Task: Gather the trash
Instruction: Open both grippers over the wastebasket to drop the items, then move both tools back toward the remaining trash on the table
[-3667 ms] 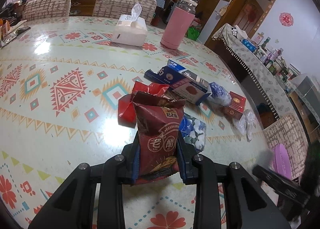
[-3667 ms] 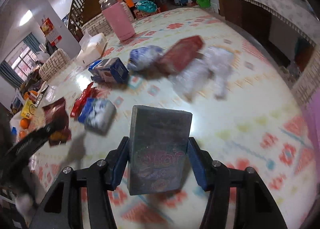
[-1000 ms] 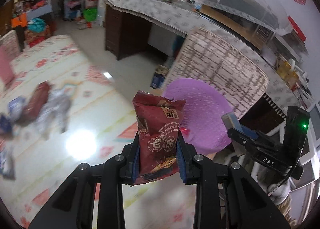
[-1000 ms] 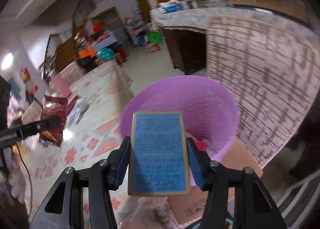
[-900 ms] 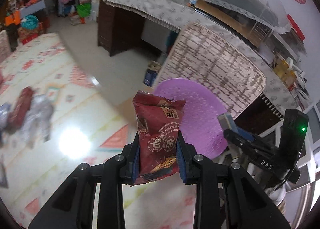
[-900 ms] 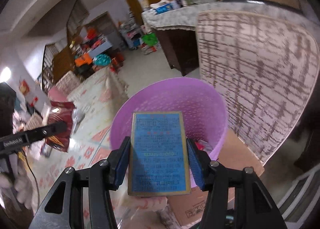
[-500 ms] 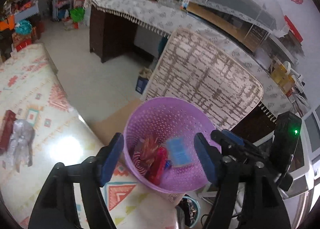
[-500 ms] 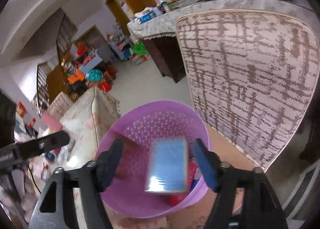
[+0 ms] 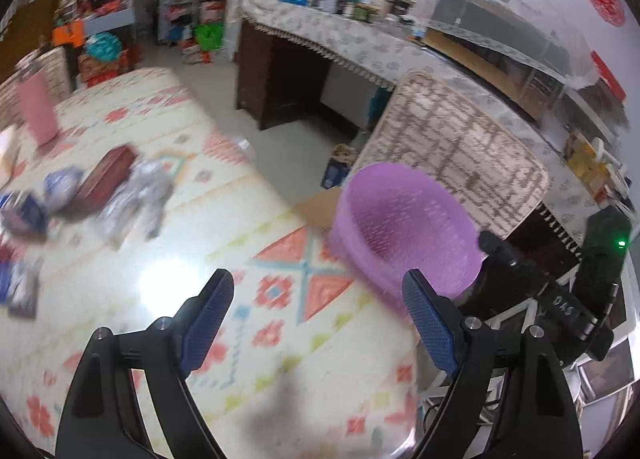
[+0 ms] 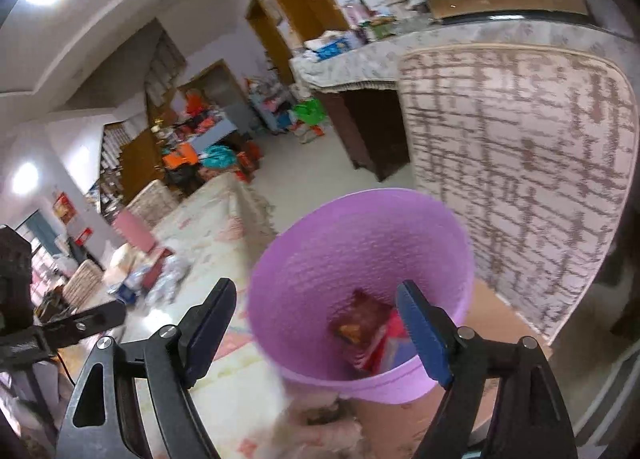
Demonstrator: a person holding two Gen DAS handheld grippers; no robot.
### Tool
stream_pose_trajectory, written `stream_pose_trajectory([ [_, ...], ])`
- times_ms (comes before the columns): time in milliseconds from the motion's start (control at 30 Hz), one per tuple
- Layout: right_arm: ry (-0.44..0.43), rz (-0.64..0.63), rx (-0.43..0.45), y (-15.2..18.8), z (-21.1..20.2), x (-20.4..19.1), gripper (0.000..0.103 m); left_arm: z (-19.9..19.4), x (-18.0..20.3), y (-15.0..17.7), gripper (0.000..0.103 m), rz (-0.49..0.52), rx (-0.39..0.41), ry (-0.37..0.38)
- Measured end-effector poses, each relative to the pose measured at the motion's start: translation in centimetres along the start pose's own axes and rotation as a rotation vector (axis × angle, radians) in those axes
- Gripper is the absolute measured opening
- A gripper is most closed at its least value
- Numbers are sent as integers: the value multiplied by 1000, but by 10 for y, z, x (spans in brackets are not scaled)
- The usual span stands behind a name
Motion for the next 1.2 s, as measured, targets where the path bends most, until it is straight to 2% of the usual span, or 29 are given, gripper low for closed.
stream_pose_trajectory([
  [67,4,-25,14,4,-5,-10,86,-11,-11,10,85,-27,5,-22],
  [167,-44,-51,6,14,-12,-31,86,-37,-31,27,85,-50,36,-89],
  [300,-72,-121,-13,31,-24,-61,86,-77,-68,52,85,-93,113,-230],
  [433,-102,-185,-53,54,-34,-90,86,-110,-124,81,85,-176,136,-382],
  [533,-127,-188,-97,70,-33,-104,86,-133,-166,100,85,-255,147,-462],
  [700,-161,-209,-163,91,-17,-136,86,-171,-231,126,85,-386,168,-490],
  [800,-192,-210,-206,98,-1,-157,86,-180,-255,131,85,-435,166,-471],
  [967,-225,-233,-252,106,29,-191,86,-174,-277,118,85,-429,151,-472],
  [1200,-254,-222,-275,115,67,-206,86,-129,-290,73,85,-374,112,-420],
])
Point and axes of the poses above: each gripper's, at about its wrist camera, not at the fingertips, and z roughly the way its jaws point, x to its right, y to its underside, the point moved 5 cm from there along z, roughly the way its jaws point, and after that the axes turned 1 degree about x, right-handed, at the moved point
